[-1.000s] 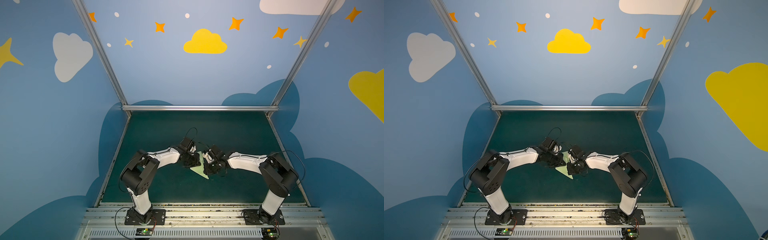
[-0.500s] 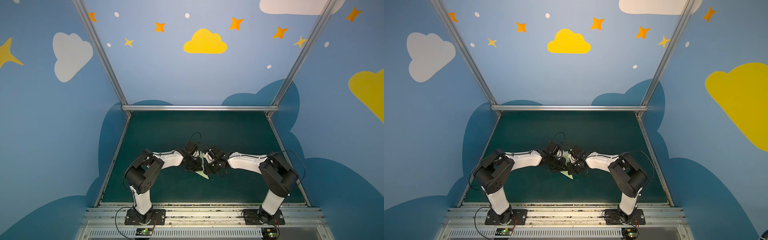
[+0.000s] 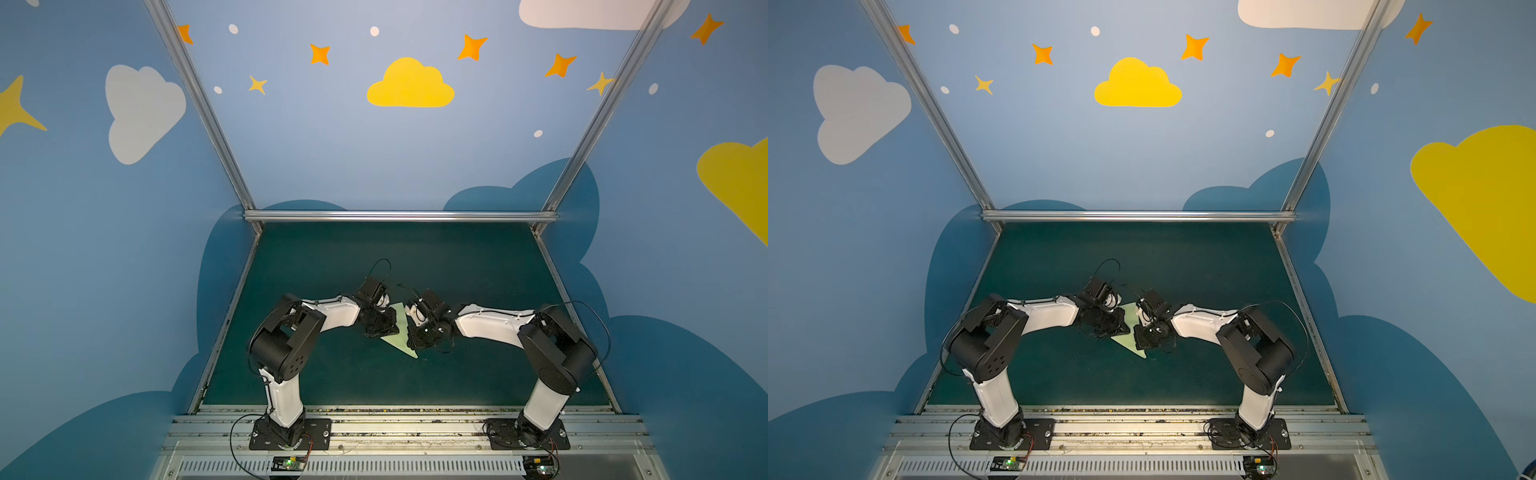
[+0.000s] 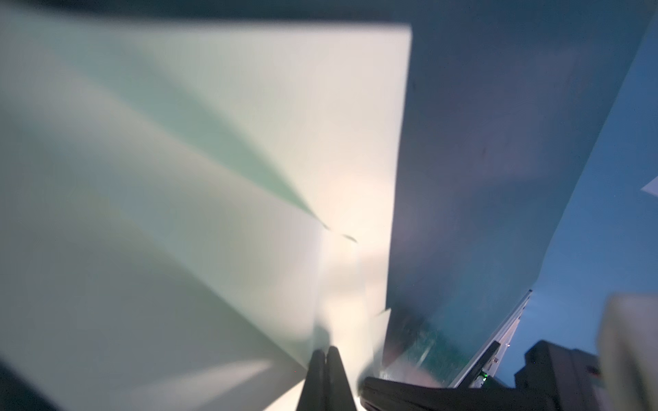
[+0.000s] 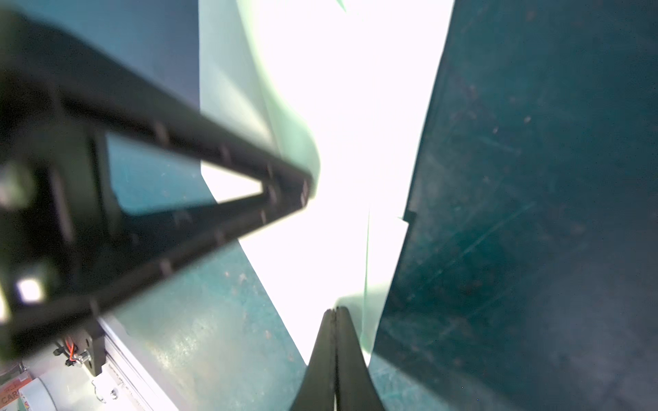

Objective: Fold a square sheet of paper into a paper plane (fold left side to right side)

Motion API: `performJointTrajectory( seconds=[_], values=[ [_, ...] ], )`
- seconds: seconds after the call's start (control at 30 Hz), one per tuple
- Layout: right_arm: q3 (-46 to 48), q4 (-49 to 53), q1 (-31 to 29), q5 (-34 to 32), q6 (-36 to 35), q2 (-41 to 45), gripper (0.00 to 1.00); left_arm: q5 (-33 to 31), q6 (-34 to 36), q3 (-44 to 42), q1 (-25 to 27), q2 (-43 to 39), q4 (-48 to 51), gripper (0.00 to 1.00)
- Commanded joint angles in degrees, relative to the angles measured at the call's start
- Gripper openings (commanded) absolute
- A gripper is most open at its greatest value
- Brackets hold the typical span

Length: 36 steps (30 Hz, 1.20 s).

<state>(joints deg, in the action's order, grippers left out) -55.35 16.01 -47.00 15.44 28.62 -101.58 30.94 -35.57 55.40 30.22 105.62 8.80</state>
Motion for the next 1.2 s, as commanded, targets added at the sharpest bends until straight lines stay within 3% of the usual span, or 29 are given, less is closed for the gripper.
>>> performJointTrajectory(
  seconds=[0.0,0.37,0.63,0.9,1.17],
  values=[
    [2.6,2.4,0.0,-2.7,-0.3,-2.6,0.0,-4.3,1.7,0.0,-3.5,2.8,2.0,0.04],
    [3.8,2.0,0.0,-3.1,0.1,-2.1,0.0,-6.3,5.2,5.4,-12.7,8.8,5.3,0.04],
    [3.6,2.2,0.0,-3.1,0.1,-2.0,0.0,-5.8,5.7,6.1,-18.2,4.6,6.6,0.04],
    [3.9,2.0,-0.1,-3.1,0.2,-2.3,0.0,-4.1,3.1,3.8,-10.3,-6.1,6.7,0.04],
    [3.5,2.5,-0.1,-3.6,0.1,-2.8,0.0,-1.9,-1.6,2.7,-1.3,-4.3,1.0,0.04]
  ],
)
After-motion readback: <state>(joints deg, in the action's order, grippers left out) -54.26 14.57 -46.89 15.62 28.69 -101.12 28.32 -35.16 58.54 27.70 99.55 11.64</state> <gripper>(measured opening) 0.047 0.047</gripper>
